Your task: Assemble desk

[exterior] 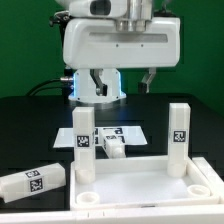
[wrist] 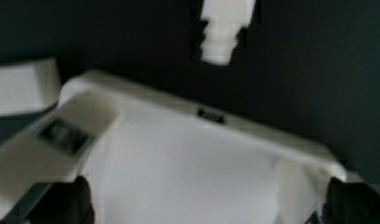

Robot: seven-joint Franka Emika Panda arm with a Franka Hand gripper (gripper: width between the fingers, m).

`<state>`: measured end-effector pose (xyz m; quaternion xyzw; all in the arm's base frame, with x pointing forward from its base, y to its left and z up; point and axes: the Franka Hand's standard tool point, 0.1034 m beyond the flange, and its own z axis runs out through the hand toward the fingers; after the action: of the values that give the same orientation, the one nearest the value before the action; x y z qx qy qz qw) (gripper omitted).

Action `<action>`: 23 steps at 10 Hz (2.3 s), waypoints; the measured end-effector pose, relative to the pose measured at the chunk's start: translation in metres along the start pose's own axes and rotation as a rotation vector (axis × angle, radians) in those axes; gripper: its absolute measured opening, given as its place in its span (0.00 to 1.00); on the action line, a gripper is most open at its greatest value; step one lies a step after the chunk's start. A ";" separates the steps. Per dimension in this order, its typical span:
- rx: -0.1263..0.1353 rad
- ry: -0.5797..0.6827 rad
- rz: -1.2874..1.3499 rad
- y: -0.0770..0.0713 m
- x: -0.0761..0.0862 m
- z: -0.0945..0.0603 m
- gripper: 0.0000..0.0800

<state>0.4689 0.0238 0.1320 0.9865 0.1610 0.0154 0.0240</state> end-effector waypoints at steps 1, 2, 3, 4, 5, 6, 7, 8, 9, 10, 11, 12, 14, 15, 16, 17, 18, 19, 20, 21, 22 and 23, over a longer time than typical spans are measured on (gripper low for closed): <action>0.003 -0.003 0.015 -0.005 -0.007 0.005 0.81; 0.001 -0.001 0.010 -0.003 -0.005 0.004 0.81; 0.001 -0.001 0.010 -0.003 -0.004 0.004 0.81; 0.001 -0.002 0.010 -0.003 -0.005 0.004 0.81; 0.003 0.008 0.021 -0.003 -0.006 0.008 0.81; 0.014 0.008 0.053 -0.004 -0.019 0.024 0.81; 0.020 0.001 0.084 -0.006 -0.032 0.040 0.81; 0.014 0.010 0.097 -0.008 -0.040 0.059 0.81; 0.016 0.002 0.106 -0.005 -0.046 0.072 0.81; 0.007 0.010 0.106 -0.002 -0.048 0.084 0.81; -0.003 0.009 0.106 -0.001 -0.053 0.099 0.81; -0.005 -0.001 0.105 -0.004 -0.056 0.110 0.81; -0.004 -0.001 0.097 -0.013 -0.058 0.122 0.81; -0.003 -0.004 0.090 -0.016 -0.059 0.123 0.81; -0.003 -0.004 0.089 -0.016 -0.059 0.123 0.81; -0.003 -0.004 0.079 -0.015 -0.059 0.123 0.66; -0.003 -0.004 0.058 -0.015 -0.059 0.123 0.49; -0.003 -0.003 0.058 -0.015 -0.058 0.123 0.35; -0.002 -0.010 0.013 -0.014 -0.060 0.122 0.35; 0.001 -0.015 -0.191 -0.002 -0.062 0.108 0.35; -0.011 0.002 -0.404 0.020 -0.073 0.098 0.35; -0.008 -0.008 -0.570 0.043 -0.089 0.101 0.35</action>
Offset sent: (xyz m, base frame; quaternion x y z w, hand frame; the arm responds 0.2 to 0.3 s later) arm 0.0000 0.0000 0.0000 0.0000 0.0000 0.0000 1.0000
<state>0.4018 -0.0494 0.0315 0.9014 0.4317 0.0046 0.0321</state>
